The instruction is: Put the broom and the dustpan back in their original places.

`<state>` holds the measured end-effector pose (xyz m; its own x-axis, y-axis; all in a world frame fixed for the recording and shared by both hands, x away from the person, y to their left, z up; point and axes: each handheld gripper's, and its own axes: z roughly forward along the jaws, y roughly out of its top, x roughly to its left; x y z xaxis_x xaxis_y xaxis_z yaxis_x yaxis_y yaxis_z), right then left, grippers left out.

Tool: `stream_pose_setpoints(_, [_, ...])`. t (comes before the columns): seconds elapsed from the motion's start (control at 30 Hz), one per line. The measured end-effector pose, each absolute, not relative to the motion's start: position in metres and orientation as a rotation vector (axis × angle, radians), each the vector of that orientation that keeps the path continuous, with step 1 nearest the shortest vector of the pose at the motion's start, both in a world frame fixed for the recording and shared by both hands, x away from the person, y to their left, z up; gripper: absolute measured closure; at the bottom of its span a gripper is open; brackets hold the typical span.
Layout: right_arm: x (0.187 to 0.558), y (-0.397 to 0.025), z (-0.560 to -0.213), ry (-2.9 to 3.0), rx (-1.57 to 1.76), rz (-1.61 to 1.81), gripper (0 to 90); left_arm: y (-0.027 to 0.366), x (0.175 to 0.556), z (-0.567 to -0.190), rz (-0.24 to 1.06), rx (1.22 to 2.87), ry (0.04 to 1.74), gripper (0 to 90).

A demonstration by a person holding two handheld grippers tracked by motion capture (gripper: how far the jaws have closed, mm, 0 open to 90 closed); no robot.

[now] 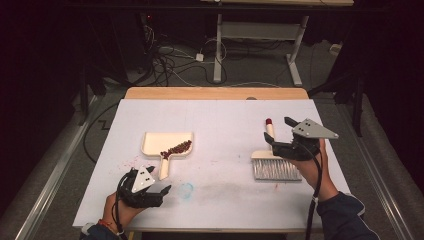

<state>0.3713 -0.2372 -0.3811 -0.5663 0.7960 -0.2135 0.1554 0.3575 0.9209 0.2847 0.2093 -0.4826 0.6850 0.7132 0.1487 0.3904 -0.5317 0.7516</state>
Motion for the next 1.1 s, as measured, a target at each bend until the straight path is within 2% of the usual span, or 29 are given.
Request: stream_pose_setpoints(1.1, [0.335,-0.238,-0.391,2.009,0.735,1.216,16.2,0.209,0.285,-0.484,0.581,2.193,0.841,18.2])
